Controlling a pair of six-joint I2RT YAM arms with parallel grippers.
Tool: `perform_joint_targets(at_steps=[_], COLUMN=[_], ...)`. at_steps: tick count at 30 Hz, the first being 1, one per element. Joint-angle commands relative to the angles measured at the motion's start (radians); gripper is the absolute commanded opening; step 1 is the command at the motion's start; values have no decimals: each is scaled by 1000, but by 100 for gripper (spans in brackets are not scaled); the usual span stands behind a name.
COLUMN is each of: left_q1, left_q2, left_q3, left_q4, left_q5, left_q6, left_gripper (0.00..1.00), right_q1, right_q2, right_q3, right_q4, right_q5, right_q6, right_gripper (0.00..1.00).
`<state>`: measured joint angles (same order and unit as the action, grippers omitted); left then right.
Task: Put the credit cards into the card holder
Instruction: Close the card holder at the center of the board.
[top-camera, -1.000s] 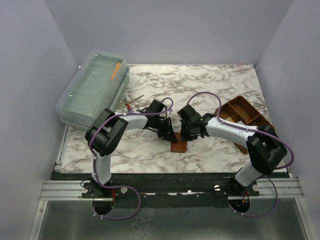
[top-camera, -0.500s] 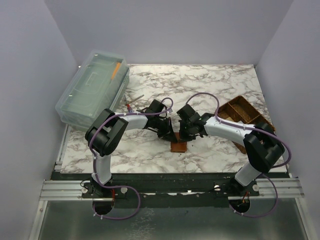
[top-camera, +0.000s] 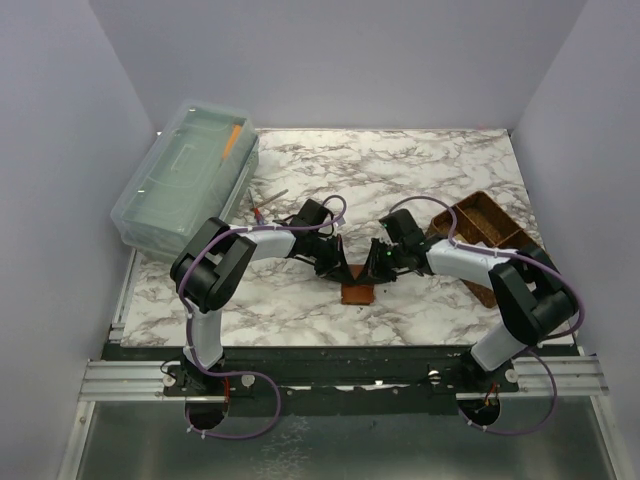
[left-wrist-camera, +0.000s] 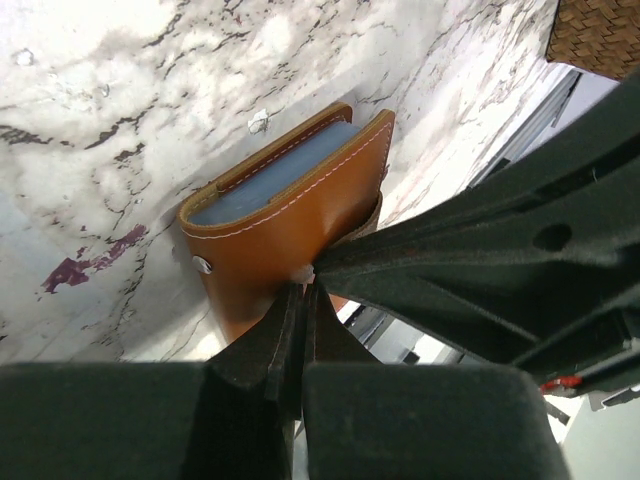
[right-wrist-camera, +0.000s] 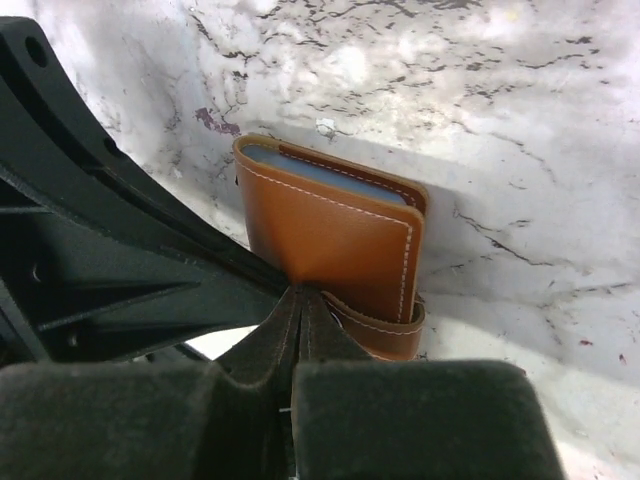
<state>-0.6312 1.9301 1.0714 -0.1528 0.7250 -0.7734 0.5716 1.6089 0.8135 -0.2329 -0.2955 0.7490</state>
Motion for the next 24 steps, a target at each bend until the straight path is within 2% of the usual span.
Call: perform_joint_targets(at_steps=[1, 6, 13, 17, 24], left_q1=[-9, -8, -8, -8, -9], left_q2=[18, 14, -2, -23, -92], left_q3=[-18, -24, -17, -9, 19], left_q4=[-19, -19, -22, -36, -70], left_q5=[-47, -50, -47, -53, -50], left_q6=[23, 28, 43, 56, 65], left_gripper=[0, 0, 0, 0, 0], right_q1=[-73, -135, -200, -232, -244], right_q2=[74, 108, 256, 328, 327], right_q3=[-162, -311, -395, -422, -420], right_q4=[155, 384, 634, 712, 688], right_q5=[-52, -159, -265, -289, -284], right_q6=[-19, 25, 107, 163, 167], right_gripper=[0, 0, 0, 0, 0])
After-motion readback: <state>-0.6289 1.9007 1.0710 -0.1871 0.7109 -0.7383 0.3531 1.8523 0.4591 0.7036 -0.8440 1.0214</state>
